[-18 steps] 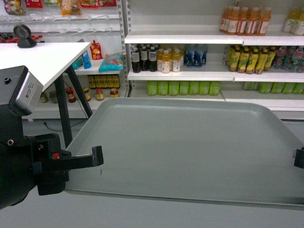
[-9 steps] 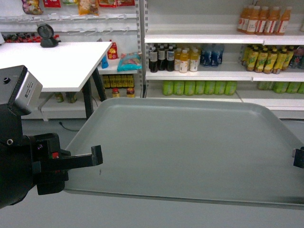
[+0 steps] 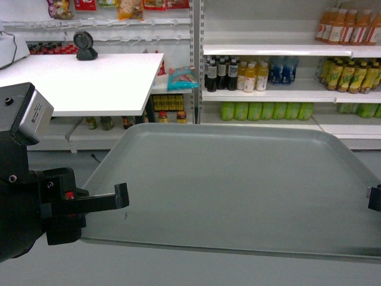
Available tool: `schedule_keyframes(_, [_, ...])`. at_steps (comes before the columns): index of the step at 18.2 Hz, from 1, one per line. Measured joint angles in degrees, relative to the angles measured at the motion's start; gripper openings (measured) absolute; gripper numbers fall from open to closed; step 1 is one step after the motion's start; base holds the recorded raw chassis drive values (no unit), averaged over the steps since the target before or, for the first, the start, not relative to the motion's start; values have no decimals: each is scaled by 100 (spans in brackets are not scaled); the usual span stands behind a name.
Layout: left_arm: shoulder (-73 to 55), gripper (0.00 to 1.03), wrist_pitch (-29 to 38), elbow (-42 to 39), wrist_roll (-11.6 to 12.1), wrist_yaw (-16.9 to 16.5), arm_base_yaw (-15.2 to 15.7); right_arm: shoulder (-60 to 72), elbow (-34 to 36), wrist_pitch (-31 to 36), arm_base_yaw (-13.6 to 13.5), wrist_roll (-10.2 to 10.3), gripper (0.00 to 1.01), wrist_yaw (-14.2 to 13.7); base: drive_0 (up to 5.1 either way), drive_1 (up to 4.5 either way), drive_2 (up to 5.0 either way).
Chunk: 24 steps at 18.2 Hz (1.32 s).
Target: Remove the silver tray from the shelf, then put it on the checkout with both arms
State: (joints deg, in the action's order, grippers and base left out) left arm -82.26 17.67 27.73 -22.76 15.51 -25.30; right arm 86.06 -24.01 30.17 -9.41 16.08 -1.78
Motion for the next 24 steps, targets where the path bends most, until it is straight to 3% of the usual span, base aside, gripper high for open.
schedule_keyframes(24, [-2,3,-2,0,-4,-2,2,2,-2,-11,0,2,3,-2,-499,246,246])
